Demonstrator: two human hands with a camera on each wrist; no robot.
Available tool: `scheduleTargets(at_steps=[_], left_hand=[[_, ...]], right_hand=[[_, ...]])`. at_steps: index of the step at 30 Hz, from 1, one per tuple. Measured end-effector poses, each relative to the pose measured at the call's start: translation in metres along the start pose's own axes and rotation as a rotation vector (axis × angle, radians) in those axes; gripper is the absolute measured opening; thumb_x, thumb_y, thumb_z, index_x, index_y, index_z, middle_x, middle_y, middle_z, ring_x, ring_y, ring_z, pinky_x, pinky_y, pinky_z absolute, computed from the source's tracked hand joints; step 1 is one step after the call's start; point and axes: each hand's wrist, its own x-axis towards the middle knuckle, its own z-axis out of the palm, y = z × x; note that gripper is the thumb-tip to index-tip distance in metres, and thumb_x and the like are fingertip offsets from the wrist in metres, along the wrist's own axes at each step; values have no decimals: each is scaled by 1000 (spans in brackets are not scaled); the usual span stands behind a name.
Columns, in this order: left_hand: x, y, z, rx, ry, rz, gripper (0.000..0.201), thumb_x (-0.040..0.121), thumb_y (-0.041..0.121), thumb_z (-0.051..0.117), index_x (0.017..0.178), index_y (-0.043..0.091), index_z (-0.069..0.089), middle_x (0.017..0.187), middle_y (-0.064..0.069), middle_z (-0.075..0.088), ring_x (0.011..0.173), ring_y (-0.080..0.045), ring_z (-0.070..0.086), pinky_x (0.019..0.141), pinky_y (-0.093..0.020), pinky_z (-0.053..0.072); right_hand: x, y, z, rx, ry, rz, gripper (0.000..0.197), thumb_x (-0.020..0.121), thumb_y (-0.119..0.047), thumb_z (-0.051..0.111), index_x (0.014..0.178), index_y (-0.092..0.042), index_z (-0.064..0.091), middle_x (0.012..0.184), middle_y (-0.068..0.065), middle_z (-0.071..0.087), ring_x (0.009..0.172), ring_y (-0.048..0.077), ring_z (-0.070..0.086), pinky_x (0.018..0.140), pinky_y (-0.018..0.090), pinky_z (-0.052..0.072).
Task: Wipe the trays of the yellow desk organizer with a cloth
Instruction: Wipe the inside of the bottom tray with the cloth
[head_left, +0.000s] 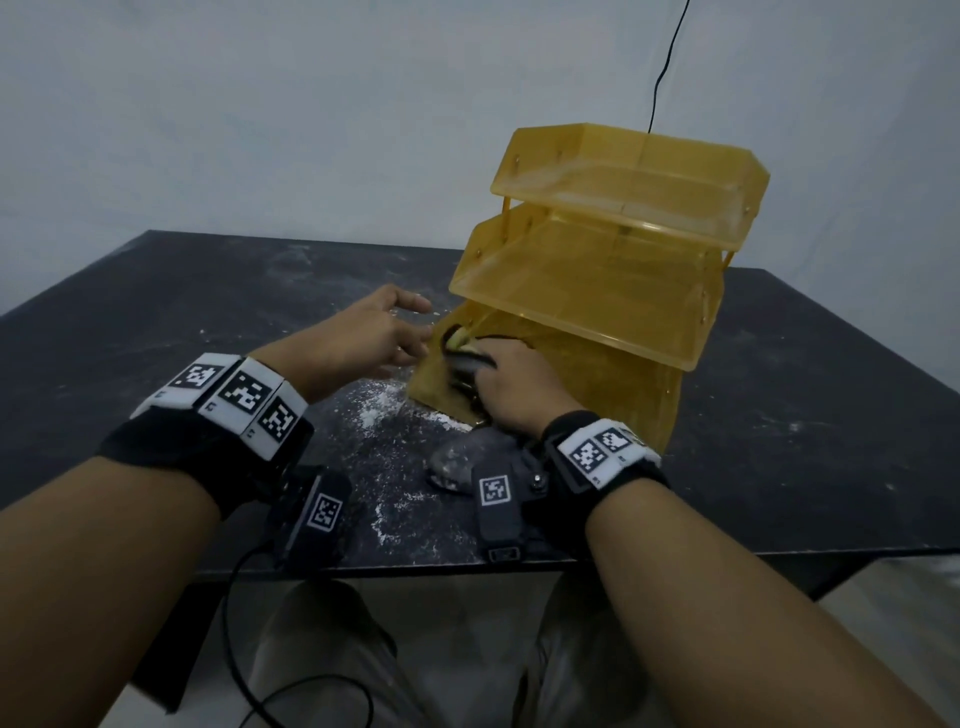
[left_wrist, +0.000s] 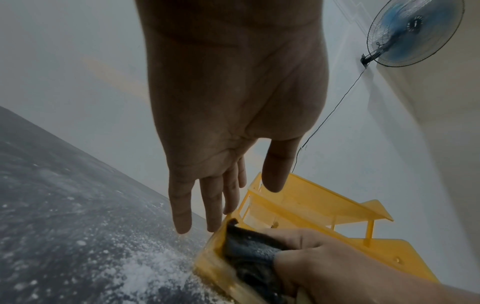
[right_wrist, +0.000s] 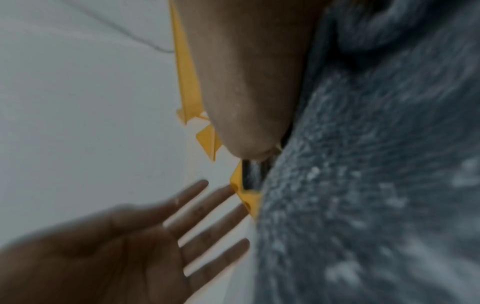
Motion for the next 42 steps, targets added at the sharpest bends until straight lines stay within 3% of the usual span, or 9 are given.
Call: scheduleTargets(at_steps=[4, 6, 9, 19, 23, 31, 35, 37, 42], left_hand=[[1, 0, -1, 12, 6, 6, 43, 91, 2, 55, 128, 23, 48, 121, -2, 66, 106, -23, 66, 100, -49, 46], [2, 0, 0, 5, 11, 10, 42, 92, 2, 55, 128, 23, 48, 121, -2, 66, 104, -20, 66, 96, -45, 47], [2, 0, 2, 9, 0, 21, 43, 90, 2, 56, 127, 22, 48, 126, -1, 63, 107, -19, 63, 94, -43, 46], [1, 2, 1, 34, -10, 18, 44, 90, 2, 56, 128, 23, 46, 126, -4, 62, 108, -19, 63, 100, -49, 46], [1, 0, 1, 40, -18, 10, 44, 88, 4, 58, 126, 26, 48, 128, -3, 63, 113, -22, 61, 100, -48, 45], [0, -1, -2, 40, -7, 16, 44, 89, 4, 56, 127, 25, 47, 128, 0, 64, 113, -24, 62, 102, -50, 44], [-1, -4, 0, 36, -18, 24, 44, 89, 3, 57, 126, 24, 48, 131, 3, 62, 114, -21, 60, 101, -48, 43], [-2, -7, 1, 36, -16, 33, 43, 90, 3, 56, 127, 23, 48, 134, 3, 59, 114, -19, 59, 100, -47, 43], [-2, -6, 3, 18, 3, 44, 44, 89, -1, 56, 127, 21, 48, 135, -3, 57, 117, -23, 57, 93, -41, 48]], right_hand=[[-5, 0, 1, 118, -192, -121, 29, 93, -11, 60, 106, -29, 78, 108, -8, 74, 100, 15, 67, 84, 29, 52], [-8, 12, -4, 271, -89, -102, 29, 91, -6, 60, 99, -24, 80, 103, -7, 77, 95, 13, 70, 87, 32, 56], [-4, 26, -9, 171, 151, 58, 40, 94, -6, 48, 124, -22, 70, 118, 2, 71, 102, 23, 66, 89, 36, 54], [0, 0, 4, 123, -160, -107, 32, 88, -2, 58, 101, -23, 79, 102, -3, 75, 93, 13, 67, 73, 20, 52], [13, 1, 4, 215, 31, 22, 31, 89, -3, 52, 106, -20, 73, 98, 1, 71, 81, 17, 64, 64, 28, 47], [-1, 2, -1, 174, -170, -122, 18, 90, -11, 65, 88, -24, 76, 97, -8, 75, 90, 10, 68, 78, 25, 54], [-8, 31, -13, 218, 133, 34, 32, 93, -3, 52, 108, -19, 75, 104, 0, 73, 90, 18, 67, 67, 17, 49], [-7, 38, -14, 55, 185, 127, 35, 94, -8, 45, 119, -17, 68, 116, 6, 69, 103, 27, 63, 77, 23, 47], [-10, -4, 10, 91, -119, -71, 26, 93, -21, 59, 108, -35, 76, 115, -13, 73, 103, 11, 65, 85, 24, 52]])
